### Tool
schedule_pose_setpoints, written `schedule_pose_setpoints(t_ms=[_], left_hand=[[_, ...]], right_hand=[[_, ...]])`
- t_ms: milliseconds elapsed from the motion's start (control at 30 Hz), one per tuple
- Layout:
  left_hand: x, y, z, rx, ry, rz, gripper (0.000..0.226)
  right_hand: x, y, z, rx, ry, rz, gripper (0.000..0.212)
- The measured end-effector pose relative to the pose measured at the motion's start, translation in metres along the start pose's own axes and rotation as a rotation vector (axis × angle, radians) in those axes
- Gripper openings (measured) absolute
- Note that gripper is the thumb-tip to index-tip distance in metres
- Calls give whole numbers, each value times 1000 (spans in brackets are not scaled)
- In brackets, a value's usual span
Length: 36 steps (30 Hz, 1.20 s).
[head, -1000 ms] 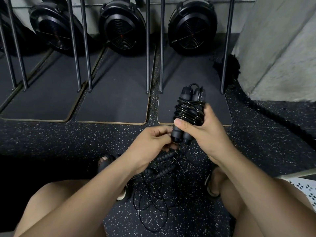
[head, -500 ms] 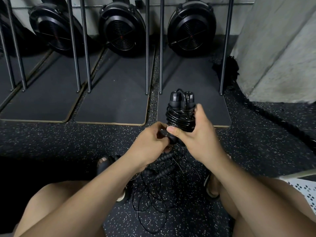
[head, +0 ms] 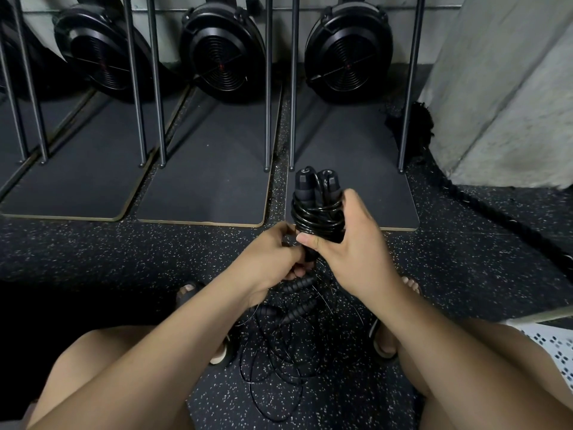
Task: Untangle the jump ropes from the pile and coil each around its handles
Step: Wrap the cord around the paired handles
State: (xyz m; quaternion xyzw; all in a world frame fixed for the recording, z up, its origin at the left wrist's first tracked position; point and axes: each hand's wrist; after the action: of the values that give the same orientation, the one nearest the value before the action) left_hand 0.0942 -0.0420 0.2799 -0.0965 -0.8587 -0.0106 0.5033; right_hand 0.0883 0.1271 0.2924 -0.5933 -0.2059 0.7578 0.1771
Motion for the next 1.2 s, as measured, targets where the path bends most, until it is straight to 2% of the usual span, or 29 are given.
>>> schedule_pose_setpoints(t_ms=[333, 467, 733, 900, 967, 1067, 1200], left_hand=[[7, 2, -2, -17, -114, -191, 43], [10, -3, -3, -26, -95, -219, 40], [0, 8, -12, 109, 136, -353, 37], [4, 6, -16, 125, 62, -300, 5], [5, 6, -19, 99, 30, -275, 14], [5, 11, -23, 30, 18, -228, 19], [6, 15, -22, 12, 34, -220, 13]], right_hand=[[-3, 0, -3, 50, -51, -41, 52], [-6, 3, -5, 70, -96, -81, 52], [12, -1, 4, 95, 163, 274, 55], [19, 0, 10, 171, 277, 628, 50], [18, 0, 12, 168, 314, 764, 47], [20, -2, 12, 158, 333, 794, 45], [22, -2, 12, 156, 334, 780, 48]])
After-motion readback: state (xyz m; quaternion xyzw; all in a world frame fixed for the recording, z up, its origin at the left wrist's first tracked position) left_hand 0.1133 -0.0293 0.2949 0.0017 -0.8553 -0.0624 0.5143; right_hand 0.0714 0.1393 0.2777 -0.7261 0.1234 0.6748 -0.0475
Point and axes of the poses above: each hand's wrist, its own z-axis towards the middle knuckle, its own y-axis out of the palm, x = y × z, and after that the axes turned 1 degree about -y, right-handed
